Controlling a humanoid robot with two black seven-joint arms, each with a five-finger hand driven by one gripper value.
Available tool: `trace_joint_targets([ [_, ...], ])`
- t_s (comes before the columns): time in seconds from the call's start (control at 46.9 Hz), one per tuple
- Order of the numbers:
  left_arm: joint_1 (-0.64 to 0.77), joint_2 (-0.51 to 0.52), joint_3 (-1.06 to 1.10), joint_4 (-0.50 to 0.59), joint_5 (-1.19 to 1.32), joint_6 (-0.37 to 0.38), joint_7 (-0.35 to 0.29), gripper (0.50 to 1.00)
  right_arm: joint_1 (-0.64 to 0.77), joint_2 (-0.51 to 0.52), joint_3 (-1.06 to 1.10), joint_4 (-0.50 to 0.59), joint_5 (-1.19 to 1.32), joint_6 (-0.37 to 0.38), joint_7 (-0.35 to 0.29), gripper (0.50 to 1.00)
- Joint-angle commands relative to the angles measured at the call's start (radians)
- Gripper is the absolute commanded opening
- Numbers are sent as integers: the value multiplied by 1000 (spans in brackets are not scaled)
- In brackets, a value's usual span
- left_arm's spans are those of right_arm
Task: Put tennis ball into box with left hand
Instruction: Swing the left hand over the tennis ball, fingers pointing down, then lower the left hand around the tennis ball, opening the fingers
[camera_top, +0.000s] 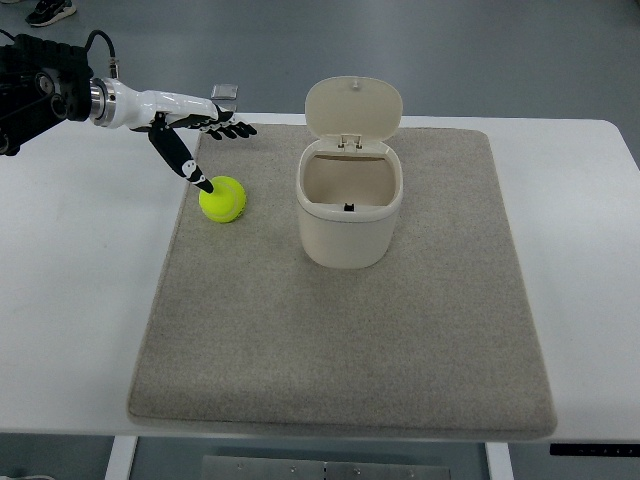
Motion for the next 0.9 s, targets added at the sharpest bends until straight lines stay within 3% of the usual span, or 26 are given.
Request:
trace_joint_targets([
  [0.0, 1, 7, 0, -19, 22, 9, 0, 979, 0, 0, 0, 0, -1, 0, 0, 901],
  [0.875, 90, -21, 7, 17, 57, 125, 2, 979, 1, 0, 0, 0, -1, 0, 0, 901],
])
